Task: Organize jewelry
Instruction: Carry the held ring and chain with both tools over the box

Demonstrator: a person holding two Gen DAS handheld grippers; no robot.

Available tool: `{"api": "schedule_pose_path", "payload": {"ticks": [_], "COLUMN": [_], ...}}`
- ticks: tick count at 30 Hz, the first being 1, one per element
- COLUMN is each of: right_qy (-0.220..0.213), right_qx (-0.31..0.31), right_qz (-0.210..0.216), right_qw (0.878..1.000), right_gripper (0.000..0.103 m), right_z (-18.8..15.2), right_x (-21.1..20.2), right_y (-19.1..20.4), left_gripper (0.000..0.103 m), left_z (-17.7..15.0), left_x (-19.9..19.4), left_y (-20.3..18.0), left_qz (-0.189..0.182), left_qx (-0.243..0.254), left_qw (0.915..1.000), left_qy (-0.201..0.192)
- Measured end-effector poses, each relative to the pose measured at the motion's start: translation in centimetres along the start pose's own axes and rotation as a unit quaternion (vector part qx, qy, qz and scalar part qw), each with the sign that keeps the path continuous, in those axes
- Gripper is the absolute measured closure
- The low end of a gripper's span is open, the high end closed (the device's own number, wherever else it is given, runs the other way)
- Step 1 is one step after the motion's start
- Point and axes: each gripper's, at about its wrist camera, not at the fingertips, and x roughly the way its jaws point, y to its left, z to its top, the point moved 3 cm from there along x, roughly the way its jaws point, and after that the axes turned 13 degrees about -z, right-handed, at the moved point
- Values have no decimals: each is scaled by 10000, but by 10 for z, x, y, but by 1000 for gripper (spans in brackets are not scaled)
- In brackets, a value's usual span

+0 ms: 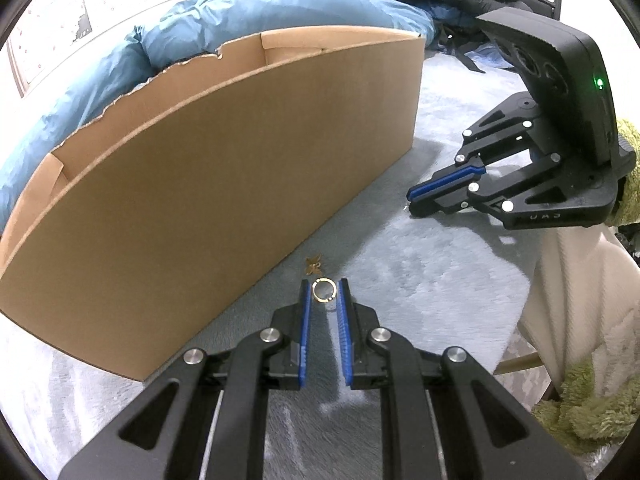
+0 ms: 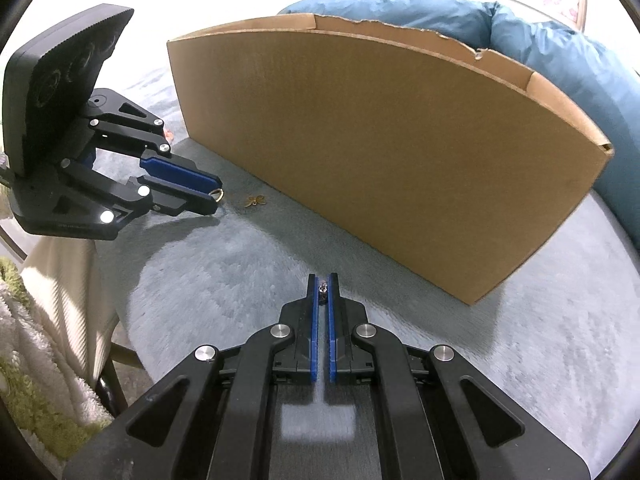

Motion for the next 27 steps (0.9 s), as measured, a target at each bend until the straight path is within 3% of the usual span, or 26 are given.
{"api": "schedule_pose_path", "payload": {"ticks": [15, 27], "right_qy": [-582, -1717], "right_qx": [224, 649], "right_qz": [-330, -508], "right_qw": [9975, 9817], "right_gripper": [101, 101], "right_z": [11, 63], "right_x": [-53, -106], "right_y": [2, -14], "left_gripper": [91, 91], "left_z": [22, 71], "left_x": [-45, -92], "left_y": [-26, -32], "left_qz": [167, 275], "left_qx": [305, 486], "left_qw": [9985, 9939], "left_qy": [-414, -951]}}
